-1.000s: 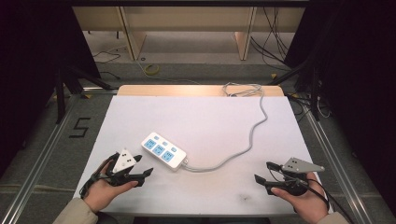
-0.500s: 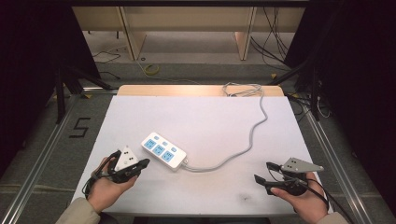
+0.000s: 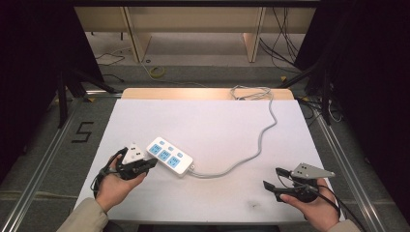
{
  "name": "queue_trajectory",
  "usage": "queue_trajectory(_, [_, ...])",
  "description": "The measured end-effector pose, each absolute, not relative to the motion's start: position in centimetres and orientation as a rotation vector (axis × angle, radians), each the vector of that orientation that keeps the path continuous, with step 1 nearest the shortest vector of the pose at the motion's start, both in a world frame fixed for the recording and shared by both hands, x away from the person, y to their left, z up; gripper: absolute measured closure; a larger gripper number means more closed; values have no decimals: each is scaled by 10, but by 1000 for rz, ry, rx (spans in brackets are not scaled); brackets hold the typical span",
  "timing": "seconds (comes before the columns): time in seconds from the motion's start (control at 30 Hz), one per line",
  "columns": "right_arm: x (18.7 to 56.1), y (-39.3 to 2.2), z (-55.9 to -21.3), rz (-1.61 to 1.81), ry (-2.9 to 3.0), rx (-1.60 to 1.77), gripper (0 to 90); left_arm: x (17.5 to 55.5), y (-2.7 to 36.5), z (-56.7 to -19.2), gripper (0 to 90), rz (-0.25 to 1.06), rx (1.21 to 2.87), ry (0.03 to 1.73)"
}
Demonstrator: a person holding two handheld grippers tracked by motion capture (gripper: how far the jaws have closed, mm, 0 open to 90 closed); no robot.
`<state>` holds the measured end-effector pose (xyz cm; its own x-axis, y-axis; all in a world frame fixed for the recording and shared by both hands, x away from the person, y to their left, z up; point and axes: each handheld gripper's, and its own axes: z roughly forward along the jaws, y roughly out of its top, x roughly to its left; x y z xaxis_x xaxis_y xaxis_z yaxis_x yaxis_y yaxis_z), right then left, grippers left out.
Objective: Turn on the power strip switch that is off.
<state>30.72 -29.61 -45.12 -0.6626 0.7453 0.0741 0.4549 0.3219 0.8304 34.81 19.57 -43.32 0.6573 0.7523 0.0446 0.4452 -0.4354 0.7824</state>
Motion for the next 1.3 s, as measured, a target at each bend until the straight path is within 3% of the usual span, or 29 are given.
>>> queue_trajectory(1.3, [307,-295,-452,1262,2285,1075,303,369,176,-430,899,490,2114,942])
